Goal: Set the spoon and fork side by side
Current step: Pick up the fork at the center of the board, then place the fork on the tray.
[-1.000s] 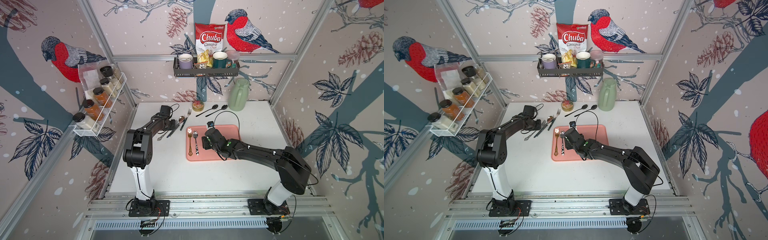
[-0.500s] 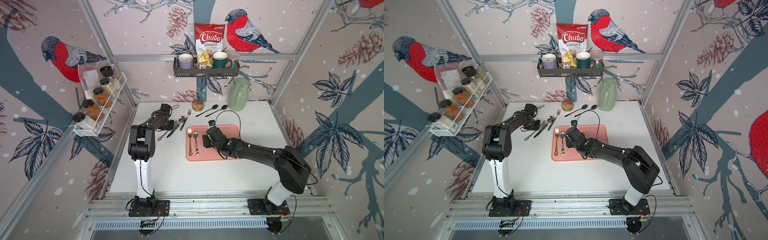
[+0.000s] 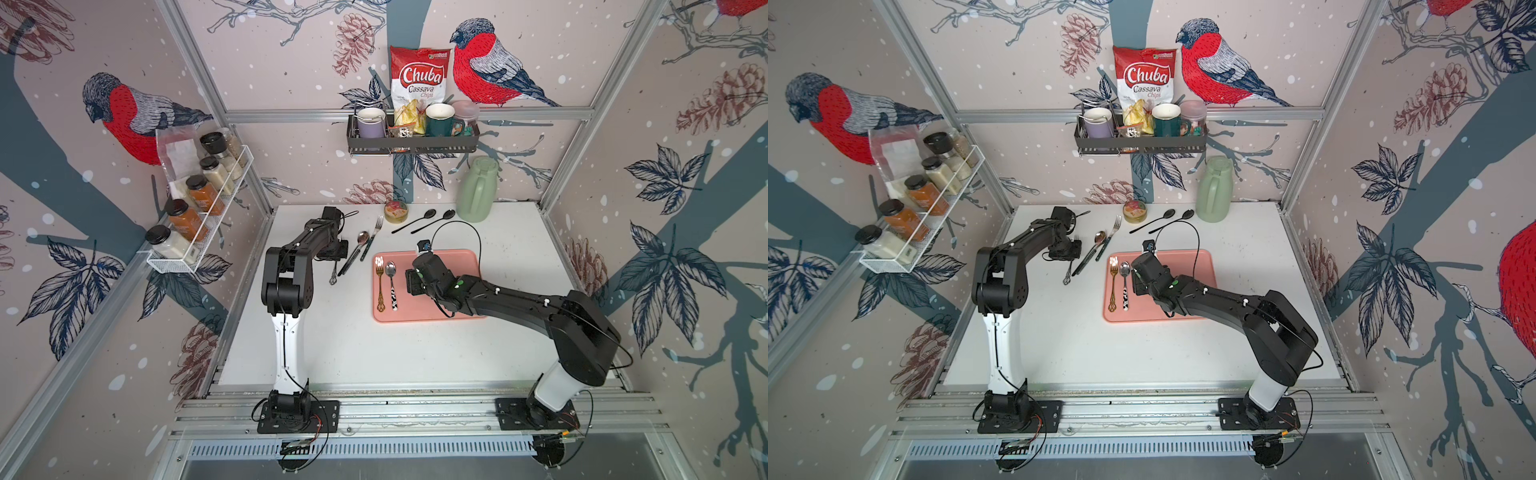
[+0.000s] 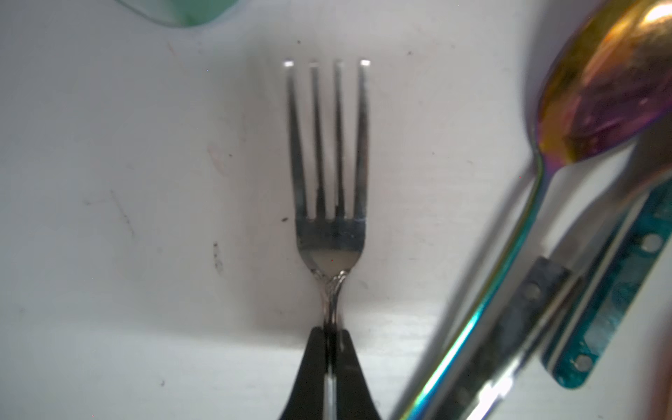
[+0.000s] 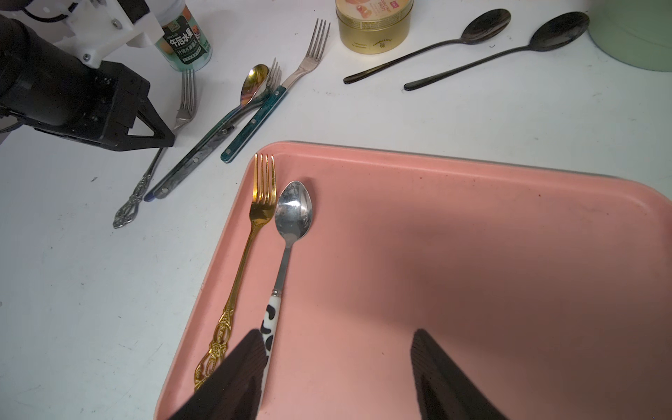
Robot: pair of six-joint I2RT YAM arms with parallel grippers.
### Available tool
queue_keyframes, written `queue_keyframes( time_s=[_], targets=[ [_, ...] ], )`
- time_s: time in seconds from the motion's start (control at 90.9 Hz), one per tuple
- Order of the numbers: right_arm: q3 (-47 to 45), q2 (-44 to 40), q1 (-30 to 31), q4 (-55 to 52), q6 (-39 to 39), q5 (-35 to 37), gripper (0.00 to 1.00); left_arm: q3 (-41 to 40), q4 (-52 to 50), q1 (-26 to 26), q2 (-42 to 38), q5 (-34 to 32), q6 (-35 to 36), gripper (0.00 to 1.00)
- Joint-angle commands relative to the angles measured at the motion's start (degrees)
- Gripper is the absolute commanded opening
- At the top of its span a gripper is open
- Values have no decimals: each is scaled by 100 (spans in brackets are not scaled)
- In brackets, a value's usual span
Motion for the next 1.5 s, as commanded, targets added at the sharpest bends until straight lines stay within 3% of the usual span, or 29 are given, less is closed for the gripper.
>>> queue_keyframes(
  time_s=[0.0, 0.198, 0.363, 0.495, 0.594, 0.693, 0.924, 1.123, 1.486],
  targets=[
    [36, 24, -19, -67, 60, -77, 66, -194, -327, 38, -39, -288, -141, 3],
    [164, 158, -47, -210, 83, -188, 66, -529, -347, 46, -391, -469, -424, 0],
    [114, 109, -63, -174, 121, -164, 66, -1037, -250, 15, -1283, -712, -1006, 0],
    [-2, 12, -127, -97, 231, -143, 66, -1340, -282, -385, -2133, -1113, -1463, 0],
    [-219, -168, -231, 82, 344, -160, 66, -1187, -739, -664, -2351, -1205, -1960, 0],
    [-429, -388, -382, 216, 473, -112, 65, -929, -1101, -1073, -2331, -1341, -2387, 0],
    [-1082, -1124, -728, 464, 724, 69, 65, -740, -755, -2299, -2024, -1427, -3220, 0],
    [-1424, -1450, -1106, 482, 1114, -1, 66, -219, -788, -3144, -1277, -1408, -3996, 0],
    [-1620, -1564, -1259, 638, 1225, -211, 66, 324, -819, -3778, -424, -1222, -4721, 0]
  ],
)
